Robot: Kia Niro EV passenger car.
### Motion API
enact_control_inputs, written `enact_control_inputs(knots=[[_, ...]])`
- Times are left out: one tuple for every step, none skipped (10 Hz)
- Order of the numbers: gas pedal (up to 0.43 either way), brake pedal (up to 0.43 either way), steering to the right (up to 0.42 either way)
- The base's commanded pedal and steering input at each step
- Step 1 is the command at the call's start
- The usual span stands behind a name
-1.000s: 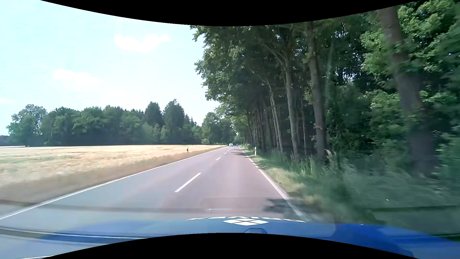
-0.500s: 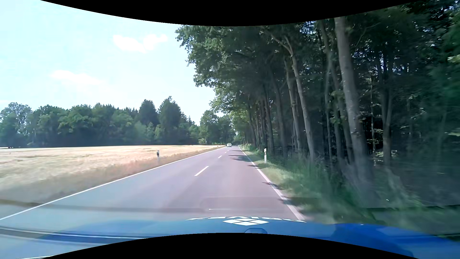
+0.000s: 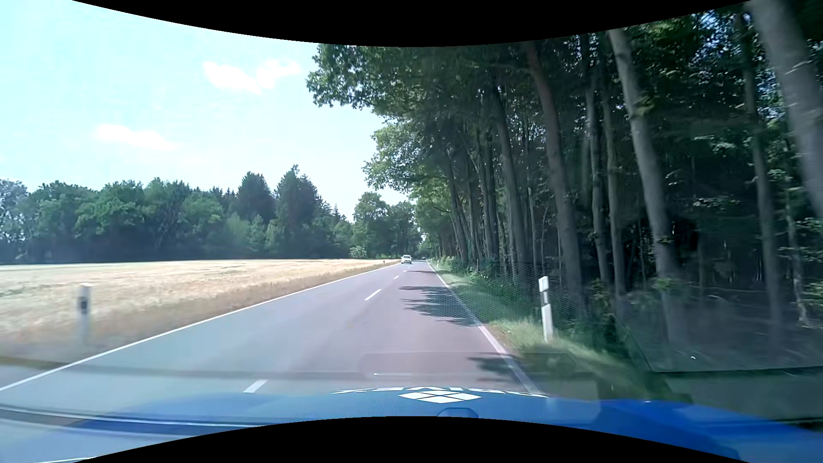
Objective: Follow the waypoints while adhering to traffic rules and regulations
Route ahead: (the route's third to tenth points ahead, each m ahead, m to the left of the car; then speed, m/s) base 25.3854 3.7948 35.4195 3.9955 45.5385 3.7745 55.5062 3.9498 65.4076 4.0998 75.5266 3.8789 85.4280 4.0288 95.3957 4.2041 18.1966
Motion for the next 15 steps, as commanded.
enact_control_inputs(knots=[[0.209,0.0,-0.001],[0.209,0.0,-0.002],[0.209,0.0,-0.003],[0.209,0.0,-0.003],[0.209,0.0,-0.002],[0.209,0.0,-0.002],[0.209,0.0,-0.002],[0.209,0.0,-0.002],[0.209,0.0,-0.002],[0.209,0.0,-0.002],[0.209,0.0,-0.002],[0.209,0.0,-0.002],[0.209,0.0,-0.002],[0.209,0.0,-0.001],[0.209,0.0,-0.002]])
